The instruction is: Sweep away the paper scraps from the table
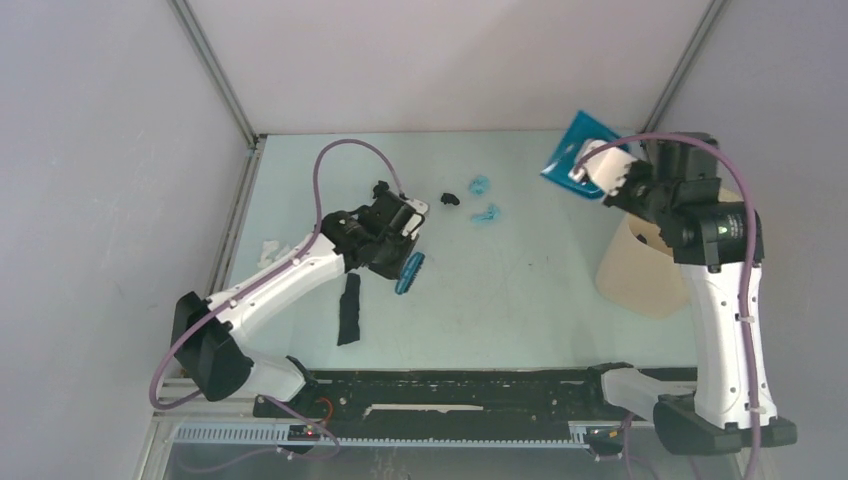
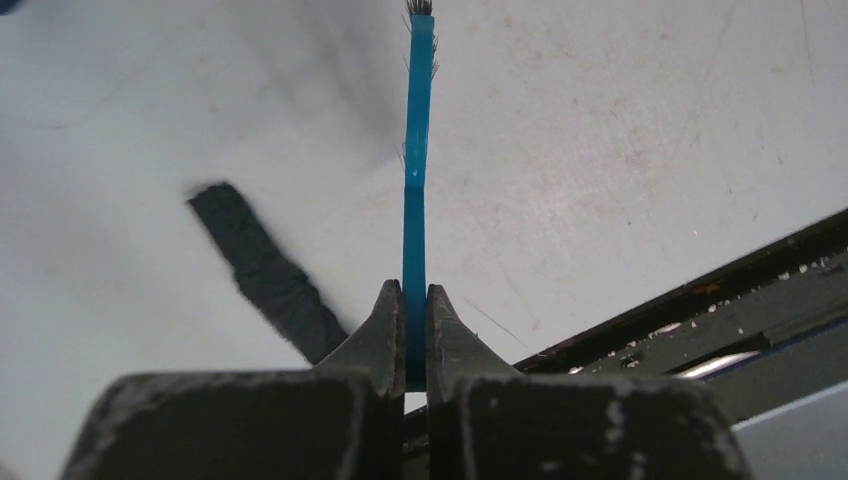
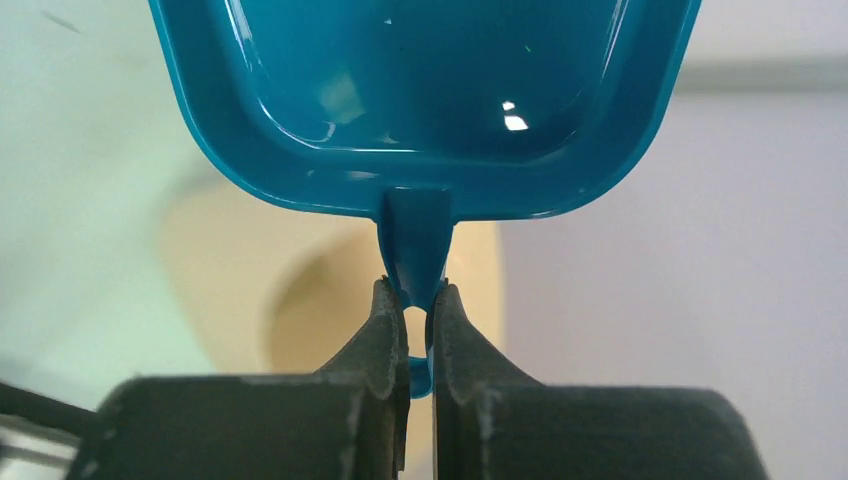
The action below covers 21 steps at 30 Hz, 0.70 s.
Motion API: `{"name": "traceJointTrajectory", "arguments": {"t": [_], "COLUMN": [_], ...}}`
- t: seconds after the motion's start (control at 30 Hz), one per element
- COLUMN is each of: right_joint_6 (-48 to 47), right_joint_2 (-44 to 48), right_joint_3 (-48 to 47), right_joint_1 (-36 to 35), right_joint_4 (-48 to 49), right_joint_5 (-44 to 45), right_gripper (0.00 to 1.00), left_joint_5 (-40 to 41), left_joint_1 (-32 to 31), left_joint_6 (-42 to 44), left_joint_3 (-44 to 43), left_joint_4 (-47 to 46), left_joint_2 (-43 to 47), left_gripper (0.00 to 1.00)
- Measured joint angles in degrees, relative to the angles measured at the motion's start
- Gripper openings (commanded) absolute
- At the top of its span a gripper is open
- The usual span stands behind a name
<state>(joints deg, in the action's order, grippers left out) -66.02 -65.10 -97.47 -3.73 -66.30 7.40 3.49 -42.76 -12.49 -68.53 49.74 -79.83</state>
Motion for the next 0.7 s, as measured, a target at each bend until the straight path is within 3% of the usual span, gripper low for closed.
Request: {"name": "traceJointTrajectory", "arguments": {"t": [0.17, 0.33, 0.43, 0.7], "right_joint_6": [11.98, 18.45, 21.31, 26.36], "right_joint_2": [-0.02, 1.31, 0.42, -6.08], "right_joint_3": [3.41, 18.12, 27.47, 38.69], "right_joint_1": [-12.61, -21.88, -26.82, -35.34], "right_joint_4": [-3.21, -1.62, -1.22, 2.82], "right_joint_5": [-9.84, -13.94, -15.65, -15.93], "right_gripper": [0.00, 0.00, 0.00, 0.00], "left_joint_5": [9.14, 19.98, 25.20, 31.15], "left_joint_1": [0.02, 2.05, 4.42, 5.44], "left_joint_6": [-1.25, -4.24, -7.10, -13.75], "left_joint_3": [-6.64, -8.63, -8.11, 0.44], "left_joint_4": [8.11, 16.15, 20.28, 24.24], "left_joint_2": [1.99, 4.04, 4.11, 2.16], "left_gripper": [0.00, 0.00, 0.00, 0.00]}}
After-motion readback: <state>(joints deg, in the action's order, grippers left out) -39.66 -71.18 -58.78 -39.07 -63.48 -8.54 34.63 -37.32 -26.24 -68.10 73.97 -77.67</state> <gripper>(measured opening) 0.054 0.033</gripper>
